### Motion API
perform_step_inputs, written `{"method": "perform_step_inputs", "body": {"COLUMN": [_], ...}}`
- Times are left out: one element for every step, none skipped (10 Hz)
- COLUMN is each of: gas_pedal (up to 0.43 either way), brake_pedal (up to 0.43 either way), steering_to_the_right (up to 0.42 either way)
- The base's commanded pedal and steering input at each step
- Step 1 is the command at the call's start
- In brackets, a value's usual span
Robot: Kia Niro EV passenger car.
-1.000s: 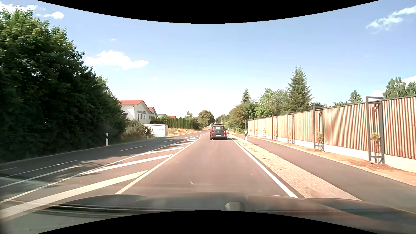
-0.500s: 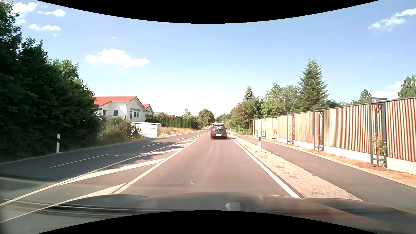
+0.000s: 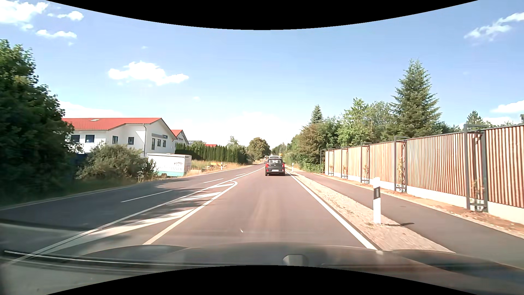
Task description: Follow the waypoints while adhering to traffic rules and regulations
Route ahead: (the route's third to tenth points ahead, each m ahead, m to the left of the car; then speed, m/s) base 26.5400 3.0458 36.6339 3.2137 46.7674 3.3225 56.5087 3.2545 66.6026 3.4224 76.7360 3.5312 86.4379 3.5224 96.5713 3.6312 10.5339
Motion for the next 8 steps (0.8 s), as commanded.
{"method": "perform_step_inputs", "body": {"gas_pedal": [0.098, 0.098, 0.098, 0.110, 0.130, 0.138, 0.138, 0.138], "brake_pedal": [0.006, 0.006, 0.006, 0.006, 0.006, 0.006, 0.006, 0.006], "steering_to_the_right": [0.003, 0.003, 0.003, 0.002, 0.000, -0.002, -0.003, -0.003]}}
